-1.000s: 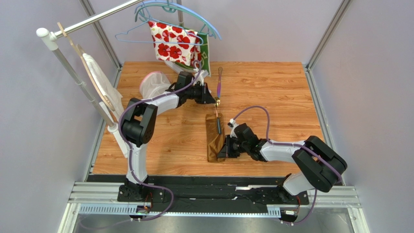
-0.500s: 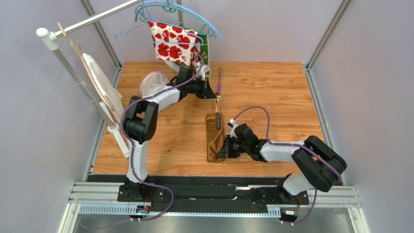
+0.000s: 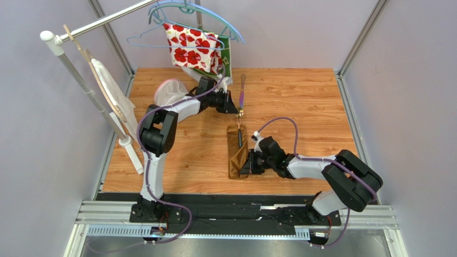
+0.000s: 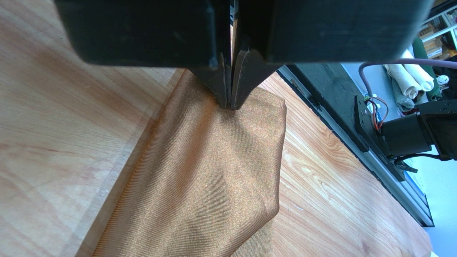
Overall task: Fold the napkin into a case and place the utensils inside
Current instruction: Insert the spoon into the folded napkin.
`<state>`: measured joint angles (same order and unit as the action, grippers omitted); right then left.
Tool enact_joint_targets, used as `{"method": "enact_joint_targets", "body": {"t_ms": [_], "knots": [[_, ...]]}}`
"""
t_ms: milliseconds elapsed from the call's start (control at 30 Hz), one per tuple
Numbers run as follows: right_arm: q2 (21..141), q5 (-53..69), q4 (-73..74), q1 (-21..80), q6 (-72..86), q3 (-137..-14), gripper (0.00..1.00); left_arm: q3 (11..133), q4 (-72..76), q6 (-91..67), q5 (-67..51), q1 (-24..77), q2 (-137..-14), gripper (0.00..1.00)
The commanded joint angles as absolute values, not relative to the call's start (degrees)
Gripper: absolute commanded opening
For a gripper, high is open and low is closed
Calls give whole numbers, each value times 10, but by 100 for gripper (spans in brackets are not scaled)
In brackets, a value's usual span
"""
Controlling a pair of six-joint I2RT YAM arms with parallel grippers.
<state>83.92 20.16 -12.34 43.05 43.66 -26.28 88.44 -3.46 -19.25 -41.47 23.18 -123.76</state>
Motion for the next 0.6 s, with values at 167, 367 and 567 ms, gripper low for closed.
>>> {"method": "enact_joint_targets", "body": {"t_ms": [167, 367, 567], "knots": [[844, 195, -127, 432, 430, -258, 0, 867, -35, -195, -453, 246, -1209, 0], [845, 196, -127, 432, 429, -258, 0, 845, -40, -208, -450, 247, -1206, 0], [846, 197, -129, 432, 428, -258, 0, 784, 18, -268, -457, 254, -1185, 0]]}}
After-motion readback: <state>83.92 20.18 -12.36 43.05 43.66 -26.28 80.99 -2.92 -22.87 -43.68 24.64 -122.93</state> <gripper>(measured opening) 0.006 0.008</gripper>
